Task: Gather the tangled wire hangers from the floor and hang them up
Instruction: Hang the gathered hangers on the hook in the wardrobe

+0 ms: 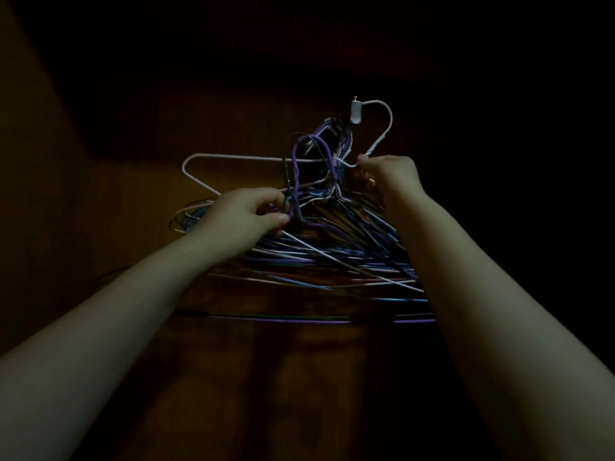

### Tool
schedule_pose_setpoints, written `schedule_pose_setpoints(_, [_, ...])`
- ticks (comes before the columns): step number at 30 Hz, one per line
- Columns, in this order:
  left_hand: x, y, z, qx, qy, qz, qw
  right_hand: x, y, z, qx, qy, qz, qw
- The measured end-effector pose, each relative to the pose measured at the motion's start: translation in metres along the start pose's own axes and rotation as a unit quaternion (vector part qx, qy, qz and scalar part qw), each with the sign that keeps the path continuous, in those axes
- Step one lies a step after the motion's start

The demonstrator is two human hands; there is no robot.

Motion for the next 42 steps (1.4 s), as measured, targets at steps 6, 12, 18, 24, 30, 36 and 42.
schedule_pose_setpoints(6, [0.005, -0.001, -0.005, 0.009, 0.012, -0.009, 1.000, 0.007, 0.006, 0.013, -0.048, -0.040, -0.054, 0.997])
schedule_pose_setpoints(12, [0.007, -0.004, -0.008, -0.011, 0.010, -0.018, 1.000, 0.006, 0.018, 0.014, -0.086, -0.005, -0.141, 0.986])
schedule_pose_setpoints(18, [0.004, -0.007, -0.001, -0.002, 0.007, -0.026, 1.000, 0.002, 0.028, 0.015, -0.146, -0.005, -0.163, 0.976])
schedule_pose_setpoints(24, [-0.006, -0.006, 0.002, -0.010, -0.001, -0.031, 0.999, -0.006, 0.024, 0.013, -0.226, 0.027, -0.166, 0.959])
schedule_pose_setpoints(30, [-0.031, -0.002, -0.004, 0.002, -0.007, -0.045, 0.999, -0.042, 0.018, 0.003, -0.268, 0.126, -0.145, 0.944])
schedule_pose_setpoints(36, [-0.080, -0.008, 0.005, -0.079, -0.014, -0.117, 0.990, -0.168, 0.040, 0.015, -0.074, 0.195, -0.151, 0.966])
schedule_pose_setpoints(42, [-0.156, -0.011, 0.033, -0.147, -0.024, -0.196, 0.969, -0.280, 0.084, 0.049, -0.094, 0.032, -0.019, 0.995])
Point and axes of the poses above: each hand's wrist, its own x-axis towards the middle knuckle, its own z-axis out of the palm, y = z × x, the point moved 2 cm from there along x, towards the middle knuckle, and after that the axes turned 4 degrees about -x, right-handed, at the moved point
